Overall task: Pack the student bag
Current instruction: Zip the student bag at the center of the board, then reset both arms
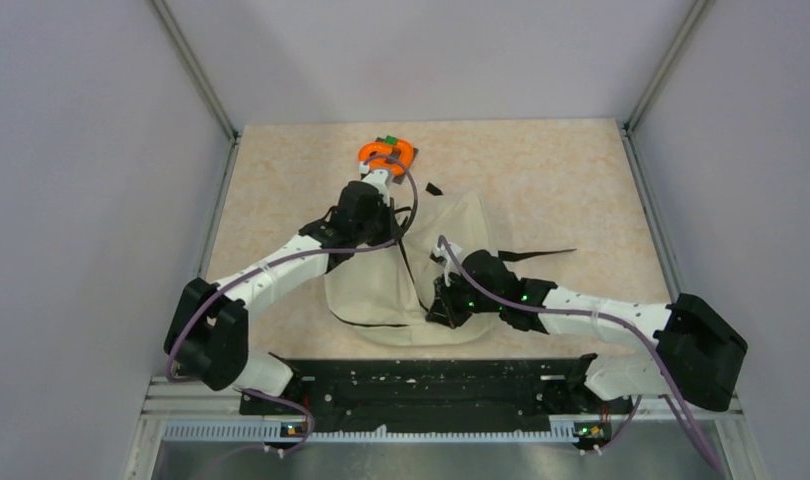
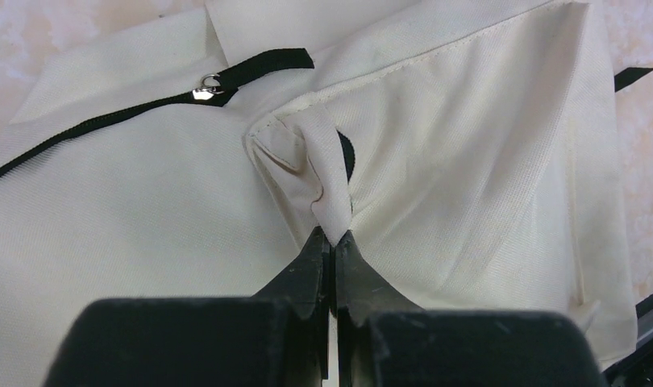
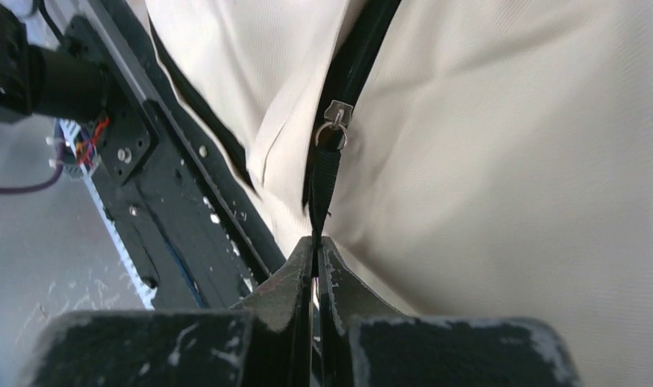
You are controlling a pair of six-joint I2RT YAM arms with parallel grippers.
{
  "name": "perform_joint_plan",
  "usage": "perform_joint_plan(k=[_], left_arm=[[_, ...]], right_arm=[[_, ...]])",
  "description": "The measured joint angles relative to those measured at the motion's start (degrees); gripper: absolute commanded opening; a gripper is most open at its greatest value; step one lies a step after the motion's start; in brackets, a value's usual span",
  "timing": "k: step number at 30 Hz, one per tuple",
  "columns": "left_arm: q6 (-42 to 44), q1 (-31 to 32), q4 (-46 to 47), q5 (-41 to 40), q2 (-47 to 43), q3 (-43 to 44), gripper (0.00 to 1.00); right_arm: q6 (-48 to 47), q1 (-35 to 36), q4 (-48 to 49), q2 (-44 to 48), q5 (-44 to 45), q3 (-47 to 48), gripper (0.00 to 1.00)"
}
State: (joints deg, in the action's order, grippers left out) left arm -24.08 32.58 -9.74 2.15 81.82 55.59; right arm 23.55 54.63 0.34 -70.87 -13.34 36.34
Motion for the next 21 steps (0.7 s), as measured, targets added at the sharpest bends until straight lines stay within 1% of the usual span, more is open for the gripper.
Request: perform_joint_plan(k=[8, 12, 17, 18, 19, 20, 21], left_arm=[[-1.8, -2.6, 1.7, 3.1, 3.3, 0.6, 0.00], [-2.8, -4.3, 4.3, 2.9, 4.1, 0.9, 0.00], [-2.8, -5.7, 6.7, 2.7, 4.2, 0.9, 0.00], [-2.7, -5.7, 6.9, 2.7, 4.2, 0.9, 0.03], [-2.5, -5.8, 7.1, 2.8, 4.2, 0.9, 0.11], [-2.3, -5.8, 7.2, 2.9, 4.2, 0.9, 0.25], [-1.8, -5.8, 7.2, 3.0, 4.2, 0.9, 0.43]], right_arm=[[-2.2, 5.4, -1.2, -3.3, -2.8, -1.0, 0.00], [-2.7, 8.0, -4.5, -4.2, -5.9, -1.1, 0.00], [-3.0, 8.6, -6.4, -4.3, -5.8, -0.8, 0.00], [-3.0, 8.6, -6.9, -4.3, -5.5, -0.5, 0.10], [-3.0, 8.6, -7.3, -4.3, -5.0, 0.0, 0.21], [-3.1, 8.6, -7.7, -4.2, -4.1, 0.6, 0.34], [-3.0, 8.6, -8.0, -4.0, -3.3, 1.4, 0.47]])
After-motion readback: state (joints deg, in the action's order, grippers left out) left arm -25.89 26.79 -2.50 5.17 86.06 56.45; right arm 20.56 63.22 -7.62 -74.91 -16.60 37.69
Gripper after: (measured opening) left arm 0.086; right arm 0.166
